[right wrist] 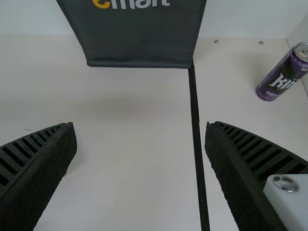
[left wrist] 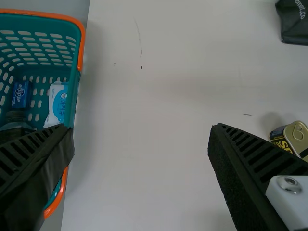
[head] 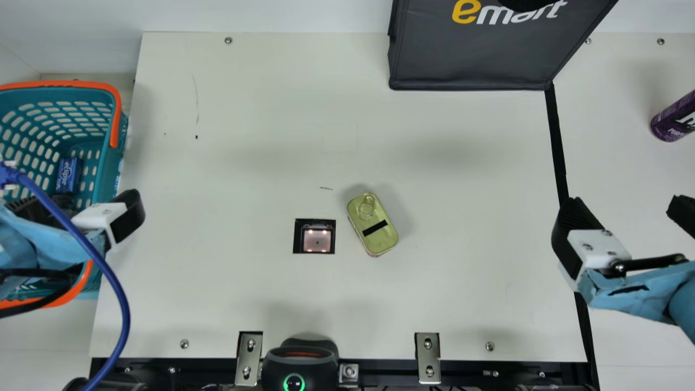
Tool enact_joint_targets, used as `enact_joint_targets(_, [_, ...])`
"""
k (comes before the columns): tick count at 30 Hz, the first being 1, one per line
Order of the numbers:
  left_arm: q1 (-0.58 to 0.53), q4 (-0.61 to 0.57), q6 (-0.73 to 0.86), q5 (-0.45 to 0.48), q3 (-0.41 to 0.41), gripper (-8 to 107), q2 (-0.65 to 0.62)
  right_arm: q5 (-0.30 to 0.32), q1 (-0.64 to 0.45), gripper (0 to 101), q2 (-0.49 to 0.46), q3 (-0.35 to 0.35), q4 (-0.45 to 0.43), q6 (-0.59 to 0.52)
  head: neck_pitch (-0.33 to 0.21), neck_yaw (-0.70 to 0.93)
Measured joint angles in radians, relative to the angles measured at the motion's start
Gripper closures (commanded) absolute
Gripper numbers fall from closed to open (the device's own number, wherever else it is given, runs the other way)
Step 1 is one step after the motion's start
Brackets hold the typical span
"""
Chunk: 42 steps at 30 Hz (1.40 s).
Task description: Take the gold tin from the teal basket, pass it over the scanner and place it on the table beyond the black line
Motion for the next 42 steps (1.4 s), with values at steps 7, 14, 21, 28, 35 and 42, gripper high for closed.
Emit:
enact_joint_targets(7, [0.0,0.0,0.0,0.0,0.0,9,0.0,0.0,0.0,6,0.0,0.0,0.0,0.0,0.0,0.0])
enact_joint_targets(14, [0.0,0.0,0.0,0.0,0.0,9,0.0,0.0,0.022,6,0.034,0.001,0.014,-0.014,0.0,0.0])
enact_joint_targets(21, [0.0,0.0,0.0,0.0,0.0,9,0.0,0.004,0.09,6,0.093,0.01,0.03,-0.05,0.0,0.0])
enact_joint_targets(28, [0.0,0.0,0.0,0.0,0.0,9,0.0,0.008,0.192,6,0.142,0.047,0.033,-0.07,0.0,0.0])
enact_joint_targets(35, [0.0,0.0,0.0,0.0,0.0,9,0.0,0.003,0.319,6,0.191,0.082,-0.005,-0.006,0.0,0.0])
enact_joint_targets(42, [0.0,0.0,0.0,0.0,0.0,9,0.0,-0.033,0.456,6,0.266,0.13,-0.075,0.16,0.0,0.0])
